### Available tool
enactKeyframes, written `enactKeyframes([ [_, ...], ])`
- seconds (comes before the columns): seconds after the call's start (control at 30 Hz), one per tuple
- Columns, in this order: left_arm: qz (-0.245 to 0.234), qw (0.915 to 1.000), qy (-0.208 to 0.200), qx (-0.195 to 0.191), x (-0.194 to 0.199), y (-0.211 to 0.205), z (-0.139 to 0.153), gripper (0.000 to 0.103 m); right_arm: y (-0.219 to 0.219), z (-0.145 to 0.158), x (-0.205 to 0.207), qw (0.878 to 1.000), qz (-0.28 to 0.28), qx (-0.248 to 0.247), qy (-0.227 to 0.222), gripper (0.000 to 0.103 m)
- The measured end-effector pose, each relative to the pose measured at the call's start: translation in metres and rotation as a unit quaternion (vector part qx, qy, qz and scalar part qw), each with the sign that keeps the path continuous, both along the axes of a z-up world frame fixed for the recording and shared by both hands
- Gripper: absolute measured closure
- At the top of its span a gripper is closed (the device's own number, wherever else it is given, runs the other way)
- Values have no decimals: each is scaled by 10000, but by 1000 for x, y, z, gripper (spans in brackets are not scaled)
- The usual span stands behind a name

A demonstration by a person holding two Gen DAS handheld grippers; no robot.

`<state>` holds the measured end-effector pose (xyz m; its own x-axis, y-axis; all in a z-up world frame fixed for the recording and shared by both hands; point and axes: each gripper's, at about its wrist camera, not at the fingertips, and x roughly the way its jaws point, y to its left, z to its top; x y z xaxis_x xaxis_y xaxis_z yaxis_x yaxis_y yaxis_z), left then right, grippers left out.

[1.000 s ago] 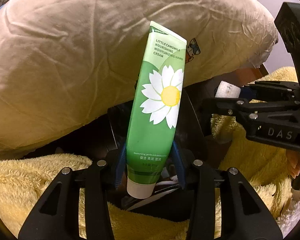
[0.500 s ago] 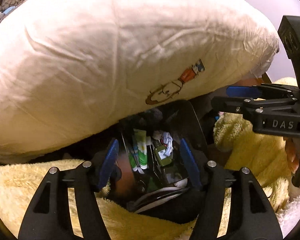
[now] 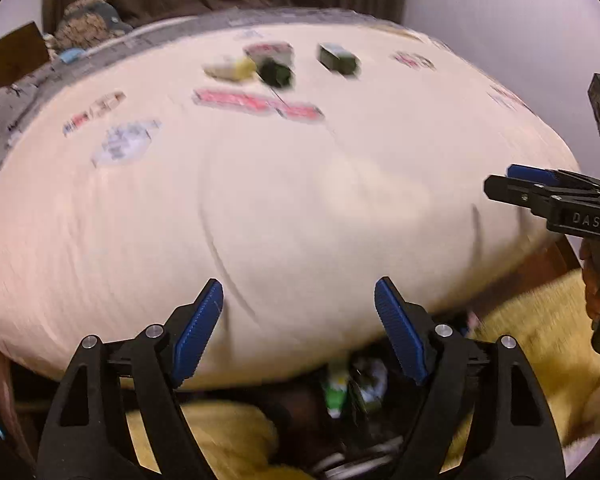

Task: Collect trash
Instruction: 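Grasp the black thread spool with the left gripper while the right grasps the olive-green bottle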

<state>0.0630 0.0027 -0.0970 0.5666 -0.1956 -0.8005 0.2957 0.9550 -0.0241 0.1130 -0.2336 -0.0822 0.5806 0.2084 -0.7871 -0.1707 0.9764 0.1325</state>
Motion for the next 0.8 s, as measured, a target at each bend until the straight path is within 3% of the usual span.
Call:
enactKeyframes([
  [0.17, 185, 9997, -158, 71, 51, 2, 11, 29, 4, 6, 61, 9995, -163, -225, -150, 28],
  [0.37, 334, 9993, -177, -52, 104, -4, 11, 29, 20, 3, 136, 9996, -250, -72, -127, 28],
  [0.67, 347, 9987, -170, -321, 174, -23, 10, 29, 31, 3, 215, 9986, -439, 269, 106, 28],
  [0.8, 423, 9985, -164, -320, 202, -32, 9, 30, 37, -4, 238, 9983, -526, 165, 209, 29],
])
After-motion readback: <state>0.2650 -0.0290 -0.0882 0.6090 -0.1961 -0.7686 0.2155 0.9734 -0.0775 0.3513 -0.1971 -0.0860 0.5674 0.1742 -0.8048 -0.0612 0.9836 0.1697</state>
